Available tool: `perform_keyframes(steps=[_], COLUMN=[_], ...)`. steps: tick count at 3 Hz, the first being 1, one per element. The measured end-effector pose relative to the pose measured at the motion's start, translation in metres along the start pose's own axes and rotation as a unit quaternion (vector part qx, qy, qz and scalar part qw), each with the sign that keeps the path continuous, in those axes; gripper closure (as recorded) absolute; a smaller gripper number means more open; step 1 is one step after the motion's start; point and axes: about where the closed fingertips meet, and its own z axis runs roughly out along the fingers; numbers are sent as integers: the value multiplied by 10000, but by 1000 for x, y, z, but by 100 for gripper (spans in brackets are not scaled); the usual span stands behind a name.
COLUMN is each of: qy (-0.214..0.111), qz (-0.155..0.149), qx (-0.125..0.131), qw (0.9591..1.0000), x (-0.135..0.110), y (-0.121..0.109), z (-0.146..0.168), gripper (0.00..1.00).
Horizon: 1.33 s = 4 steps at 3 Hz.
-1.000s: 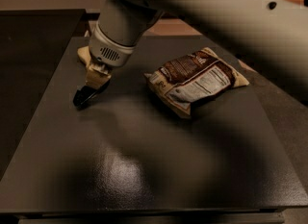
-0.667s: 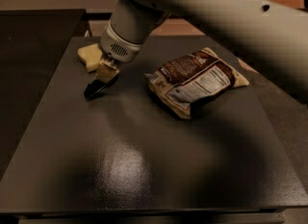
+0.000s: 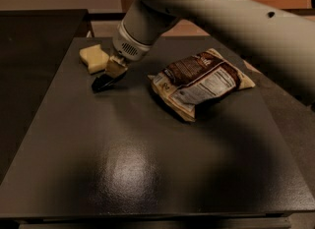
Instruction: Move rxbar chocolate near sponge
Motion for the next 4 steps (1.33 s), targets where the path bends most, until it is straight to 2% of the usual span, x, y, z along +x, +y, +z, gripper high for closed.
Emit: perform_keyframes(steps=[2,3,4], qy=[-238,-158,-155], qz=[15,-106,-116], qx=[221,328,324], qw=[9995,9993,9993], x=[-3,-3,-3], y=[-13,-14,-13], z=[8,15,15], gripper=[35,12,0])
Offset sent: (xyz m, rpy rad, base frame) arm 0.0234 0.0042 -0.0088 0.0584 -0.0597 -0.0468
